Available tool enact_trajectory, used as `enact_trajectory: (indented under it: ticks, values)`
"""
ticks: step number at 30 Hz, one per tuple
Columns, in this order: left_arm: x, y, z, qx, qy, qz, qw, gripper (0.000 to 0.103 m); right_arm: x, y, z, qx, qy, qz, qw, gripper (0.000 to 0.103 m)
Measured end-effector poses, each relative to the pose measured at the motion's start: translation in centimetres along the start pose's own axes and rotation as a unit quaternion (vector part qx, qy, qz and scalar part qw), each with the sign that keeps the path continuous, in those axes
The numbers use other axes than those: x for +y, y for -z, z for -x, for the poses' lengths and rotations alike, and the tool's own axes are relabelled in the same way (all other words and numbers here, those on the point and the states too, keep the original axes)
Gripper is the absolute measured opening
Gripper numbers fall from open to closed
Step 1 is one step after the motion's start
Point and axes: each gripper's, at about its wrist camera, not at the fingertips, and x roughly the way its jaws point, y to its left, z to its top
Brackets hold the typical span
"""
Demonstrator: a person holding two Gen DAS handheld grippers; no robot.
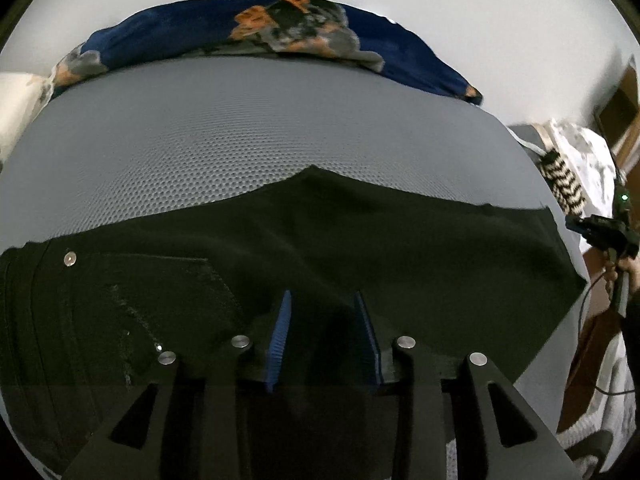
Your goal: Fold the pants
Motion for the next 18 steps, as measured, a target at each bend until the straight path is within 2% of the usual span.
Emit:
enact_trajectory:
  ticks: [1,4,9,18]
  values:
    - [0.2,0.0,0.0,0.000,0.000,0.011,0.9999,0.035,-0.2,-1.0,-1.1,0.014,-0.014,-0.002,1.000,0.020]
    - [0.4,-0.1,-0.2,0.003,-0.002,0.026,0.9996,0.035,-0.8,-2.6,-2.9,0.031,-0.015,0.001,0.999,0.020]
    - [0.4,-0.5,-0.6,0.010,-0.015,0.033,0.9993,0.036,-1.3,-3.3,-4.7,0.057,-0.031,0.011,0.998,0.020]
    - [0.1,-1.2,-1.6,0.023,-0.027,0.044,0.9984,0.036,-0.9,-3.3,-5.3,0.061,-0.045,0.050,0.996,0.018]
